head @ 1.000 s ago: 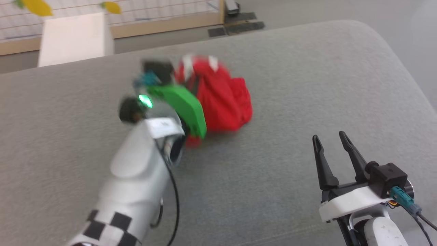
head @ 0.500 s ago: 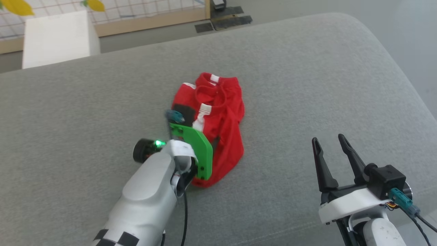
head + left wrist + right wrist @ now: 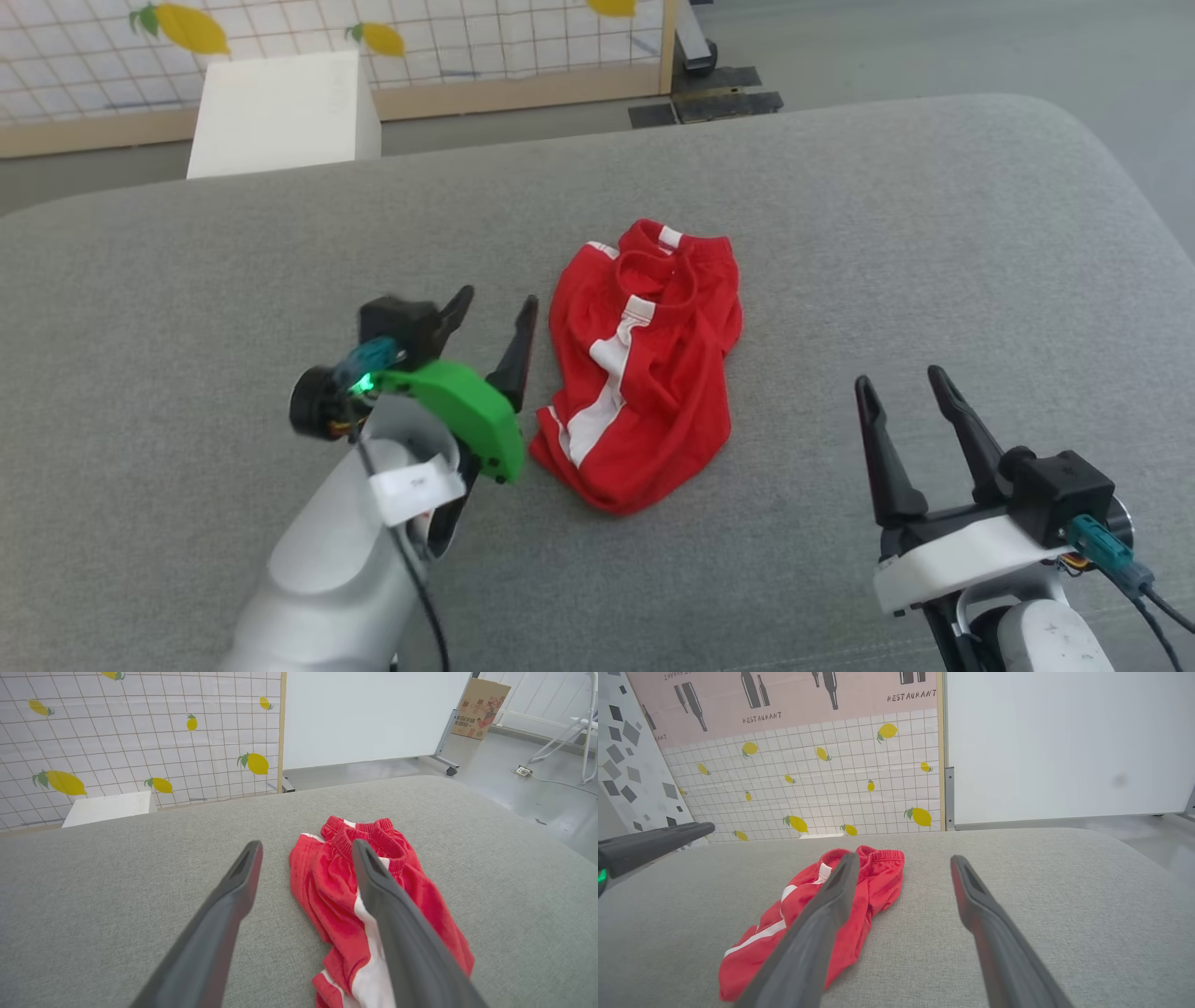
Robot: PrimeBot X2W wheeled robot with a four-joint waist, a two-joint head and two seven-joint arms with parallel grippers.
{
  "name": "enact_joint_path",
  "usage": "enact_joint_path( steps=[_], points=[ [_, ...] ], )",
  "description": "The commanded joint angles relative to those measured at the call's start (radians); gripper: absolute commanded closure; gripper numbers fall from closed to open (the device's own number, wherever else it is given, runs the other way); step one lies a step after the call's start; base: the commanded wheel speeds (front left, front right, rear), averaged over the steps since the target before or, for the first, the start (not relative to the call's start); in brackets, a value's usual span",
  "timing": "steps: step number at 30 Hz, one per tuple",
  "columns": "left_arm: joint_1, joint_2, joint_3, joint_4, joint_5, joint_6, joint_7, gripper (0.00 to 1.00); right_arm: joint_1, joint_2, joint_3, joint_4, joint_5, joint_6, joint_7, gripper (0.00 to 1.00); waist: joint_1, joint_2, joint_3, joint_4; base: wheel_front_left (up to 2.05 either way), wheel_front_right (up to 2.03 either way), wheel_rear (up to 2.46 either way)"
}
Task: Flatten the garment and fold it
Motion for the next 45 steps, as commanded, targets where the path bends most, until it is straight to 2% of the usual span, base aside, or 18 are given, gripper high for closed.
enact_joint_path(
  steps=[1, 10, 15, 19, 22, 27, 28, 29, 30, 33, 38, 45],
  points=[
    [-0.035, 0.000, -0.014, 0.006, 0.021, -0.008, 0.015, 0.00, 0.003, 0.000, 0.006, -0.005, 0.003, -0.002, 0.001, 0.00, 0.0001, 0.0000, 0.019, -0.012, 0.00, 0.00, 0.00],
    [-0.245, -0.018, -0.107, 0.141, 0.071, -0.053, 0.140, 0.00, -0.036, 0.000, 0.031, 0.018, 0.039, -0.002, -0.023, 0.00, 0.0001, 0.0000, 0.117, -0.113, 0.00, 0.00, 0.00],
    [-0.359, -0.024, -0.188, 0.238, 0.076, -0.074, 0.260, 0.00, -0.060, 0.000, 0.051, 0.045, 0.069, -0.002, -0.041, 0.00, 0.0001, 0.0000, 0.172, -0.176, 0.00, 0.00, 0.00],
    [-0.412, -0.031, -0.280, 0.288, 0.038, -0.078, 0.394, 0.00, -0.076, 0.000, 0.061, 0.066, 0.089, -0.002, -0.051, 0.00, 0.0001, 0.0000, 0.201, -0.211, 0.00, 0.00, 0.00],
    [-0.449, -0.014, -0.371, 0.292, -0.021, -0.078, 0.507, 0.00, -0.086, 0.000, 0.068, 0.079, 0.100, -0.002, -0.056, 0.00, 0.0001, 0.0000, 0.218, -0.229, 0.00, 0.00, 0.00],
    [-0.502, 0.012, -0.441, 0.314, -0.063, -0.078, 0.605, 0.00, -0.094, 0.000, 0.075, 0.087, 0.110, -0.002, -0.059, 0.00, 0.0001, 0.0000, 0.227, -0.242, 0.00, 0.00, 0.00],
    [-0.512, 0.013, -0.454, 0.316, -0.068, -0.078, 0.617, 0.32, -0.096, 0.000, 0.075, 0.085, 0.112, -0.002, -0.059, 0.00, 0.0001, 0.0000, 0.228, -0.243, 0.00, 0.00, 0.00],
    [-0.519, 0.013, -0.461, 0.316, -0.073, -0.078, 0.620, 0.77, -0.097, 0.000, 0.074, 0.083, 0.114, -0.002, -0.059, 0.00, 0.0001, 0.0000, 0.228, -0.243, 0.00, 0.00, 0.00],
    [-0.527, 0.012, -0.469, 0.313, -0.079, -0.078, 0.620, 1.00, -0.098, 0.000, 0.073, 0.080, 0.115, -0.002, -0.059, 0.00, 0.0001, 0.0000, 0.227, -0.241, 0.00, 0.00, 0.00],
    [-0.549, 0.001, -0.478, 0.297, -0.094, -0.078, 0.583, 1.00, -0.096, 0.000, 0.066, 0.077, 0.112, -0.002, -0.059, 0.00, 0.0001, 0.0000, 0.221, -0.230, 0.00, 0.00, 0.00],
    [-0.596, -0.051, -0.440, 0.270, -0.119, -0.076, 0.430, 1.00, -0.093, 0.000, 0.060, 0.077, 0.096, -0.002, -0.059, 0.00, 0.0001, 0.0000, 0.194, -0.192, 0.00, 0.00, 0.00],
    [-0.672, -0.108, -0.322, 0.196, -0.193, -0.012, 0.140, 1.00, -0.091, 0.000, 0.059, 0.080, 0.066, -0.002, -0.059, 0.00, 0.0001, 0.0000, 0.147, -0.128, 0.00, 0.00, 0.00]
  ],
)
